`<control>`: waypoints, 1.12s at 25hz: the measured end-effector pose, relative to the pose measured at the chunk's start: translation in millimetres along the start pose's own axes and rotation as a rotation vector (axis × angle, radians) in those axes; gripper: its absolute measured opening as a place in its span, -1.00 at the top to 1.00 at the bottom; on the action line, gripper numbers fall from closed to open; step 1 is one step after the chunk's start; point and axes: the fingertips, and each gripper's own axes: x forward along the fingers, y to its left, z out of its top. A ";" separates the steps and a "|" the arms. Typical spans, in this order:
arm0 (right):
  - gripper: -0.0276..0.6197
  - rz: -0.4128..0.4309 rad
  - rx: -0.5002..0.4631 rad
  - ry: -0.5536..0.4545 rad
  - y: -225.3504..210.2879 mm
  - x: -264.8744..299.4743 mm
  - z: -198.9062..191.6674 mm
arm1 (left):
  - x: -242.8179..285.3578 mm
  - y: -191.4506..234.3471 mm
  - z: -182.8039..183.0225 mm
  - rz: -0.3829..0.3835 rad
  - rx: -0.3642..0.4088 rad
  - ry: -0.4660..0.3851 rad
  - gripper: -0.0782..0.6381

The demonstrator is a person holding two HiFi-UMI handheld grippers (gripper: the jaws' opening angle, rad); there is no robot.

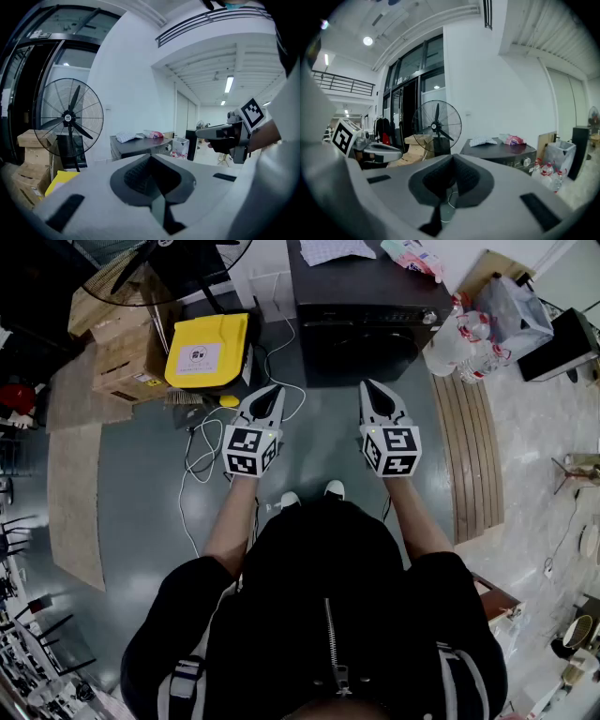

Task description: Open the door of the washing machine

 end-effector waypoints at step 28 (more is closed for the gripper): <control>0.89 0.046 0.141 0.074 -74.9 111.3 -25.6 | 112.1 29.3 -8.2 0.051 -0.037 0.064 0.77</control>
